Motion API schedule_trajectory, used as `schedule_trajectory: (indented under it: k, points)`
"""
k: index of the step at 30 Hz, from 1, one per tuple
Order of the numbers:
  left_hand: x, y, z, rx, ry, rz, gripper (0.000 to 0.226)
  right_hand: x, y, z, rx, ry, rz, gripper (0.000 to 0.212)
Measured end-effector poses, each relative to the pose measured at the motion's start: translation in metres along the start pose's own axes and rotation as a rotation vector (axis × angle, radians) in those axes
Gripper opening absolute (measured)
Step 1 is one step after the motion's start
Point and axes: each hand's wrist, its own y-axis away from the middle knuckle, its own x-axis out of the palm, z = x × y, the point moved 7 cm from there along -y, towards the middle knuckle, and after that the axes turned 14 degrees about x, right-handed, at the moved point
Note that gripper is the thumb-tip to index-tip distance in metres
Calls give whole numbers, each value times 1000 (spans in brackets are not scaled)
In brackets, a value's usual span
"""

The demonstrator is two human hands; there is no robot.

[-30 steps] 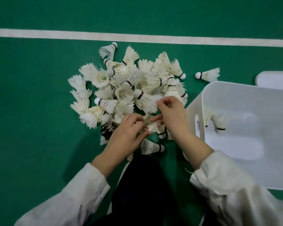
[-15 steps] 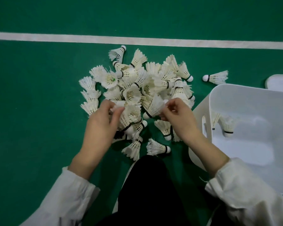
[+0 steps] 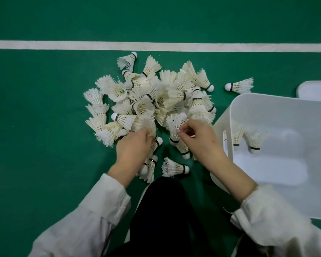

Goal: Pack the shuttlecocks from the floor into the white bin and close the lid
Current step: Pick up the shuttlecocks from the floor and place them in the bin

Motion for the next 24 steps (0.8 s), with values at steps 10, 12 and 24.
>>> schedule_trajectory:
  k: [10, 12, 24]
  points:
    - [-90, 16, -51, 284, 299, -176, 30, -98, 45, 62, -284, 236, -30, 5]
    - [-118, 17, -74, 341, 330, -235, 29, -135, 57, 71, -324, 277, -70, 4]
    - [-88, 22, -162, 498, 388, -106, 21, -131, 29, -108, 133, 143, 40, 12]
